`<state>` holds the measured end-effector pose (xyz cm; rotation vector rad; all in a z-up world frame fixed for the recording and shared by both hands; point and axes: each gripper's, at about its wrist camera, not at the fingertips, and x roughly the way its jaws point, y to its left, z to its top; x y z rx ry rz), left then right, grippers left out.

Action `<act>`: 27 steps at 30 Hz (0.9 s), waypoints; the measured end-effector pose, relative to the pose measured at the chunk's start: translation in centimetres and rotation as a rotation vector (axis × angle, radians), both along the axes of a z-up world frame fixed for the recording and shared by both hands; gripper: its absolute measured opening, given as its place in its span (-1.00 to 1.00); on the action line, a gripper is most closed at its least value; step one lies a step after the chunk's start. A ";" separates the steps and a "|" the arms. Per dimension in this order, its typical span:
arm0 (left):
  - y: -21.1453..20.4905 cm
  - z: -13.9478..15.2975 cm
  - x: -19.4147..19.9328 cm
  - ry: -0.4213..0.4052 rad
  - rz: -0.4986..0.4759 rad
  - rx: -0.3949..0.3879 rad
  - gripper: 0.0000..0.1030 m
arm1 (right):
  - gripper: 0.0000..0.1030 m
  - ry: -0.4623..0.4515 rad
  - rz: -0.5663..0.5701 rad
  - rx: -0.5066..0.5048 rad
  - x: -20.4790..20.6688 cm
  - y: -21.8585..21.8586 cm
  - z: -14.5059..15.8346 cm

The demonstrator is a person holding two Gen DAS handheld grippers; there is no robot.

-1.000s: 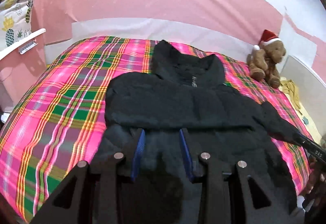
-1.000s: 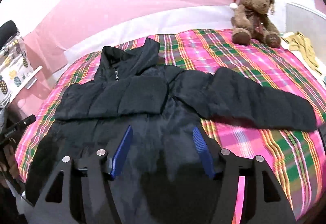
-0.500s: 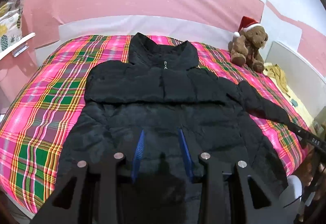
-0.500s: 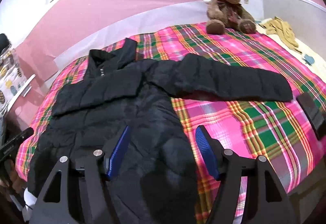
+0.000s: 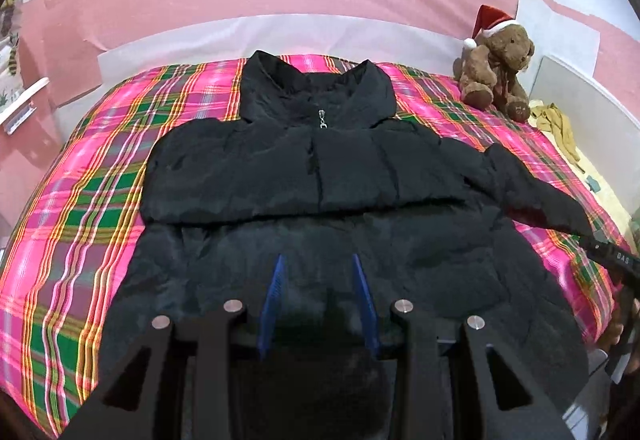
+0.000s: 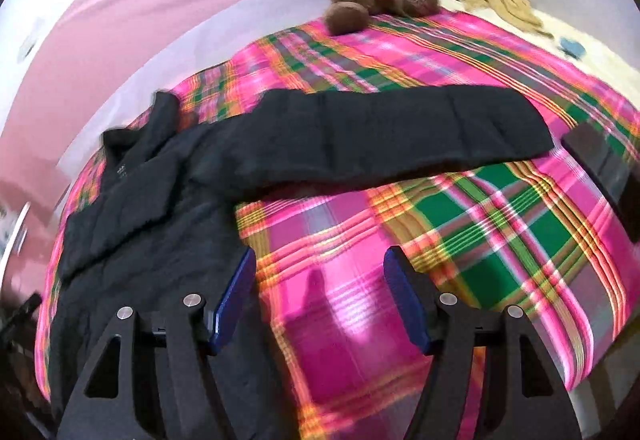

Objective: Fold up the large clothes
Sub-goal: 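Grasp the other sleeve with the right gripper and fold it across the body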

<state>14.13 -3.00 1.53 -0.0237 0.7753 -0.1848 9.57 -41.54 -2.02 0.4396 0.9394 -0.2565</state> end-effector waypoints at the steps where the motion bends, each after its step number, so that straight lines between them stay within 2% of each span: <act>1: -0.1 -0.1 0.6 0.002 0.002 0.006 -0.29 | 0.29 0.017 -0.034 0.009 0.5 -1.3 -0.7; 6: -0.5 -0.7 3.7 0.006 0.009 0.024 -0.29 | 0.29 0.048 -0.144 0.064 1.9 -5.6 -3.2; 9: -0.6 -1.3 5.8 0.011 0.018 0.032 -0.29 | 0.29 0.061 -0.212 0.131 2.6 -8.1 -5.0; 17: -0.7 -3.5 9.9 0.058 0.048 0.030 -0.29 | 0.29 0.011 -0.324 0.181 4.8 -11.4 -6.0; 18: -0.8 -3.7 10.1 0.062 0.050 0.027 -0.29 | 0.23 0.000 -0.341 0.186 4.9 -11.8 -6.1; 19: -0.8 -3.9 10.2 0.066 0.050 0.026 -0.29 | -0.18 -0.007 -0.355 0.185 5.2 -12.2 -6.2; 21: -0.9 -4.2 10.2 0.074 0.048 0.027 -0.29 | -0.60 -0.018 -0.354 0.210 5.5 -12.5 -6.2; 22: -0.9 -4.3 10.2 0.078 0.046 0.027 -0.29 | -0.71 -0.027 -0.355 0.220 5.5 -12.5 -6.0; 27: -0.4 -3.7 9.8 0.070 0.048 0.018 -0.29 | -0.79 -0.131 -0.284 0.157 6.2 -10.4 -0.8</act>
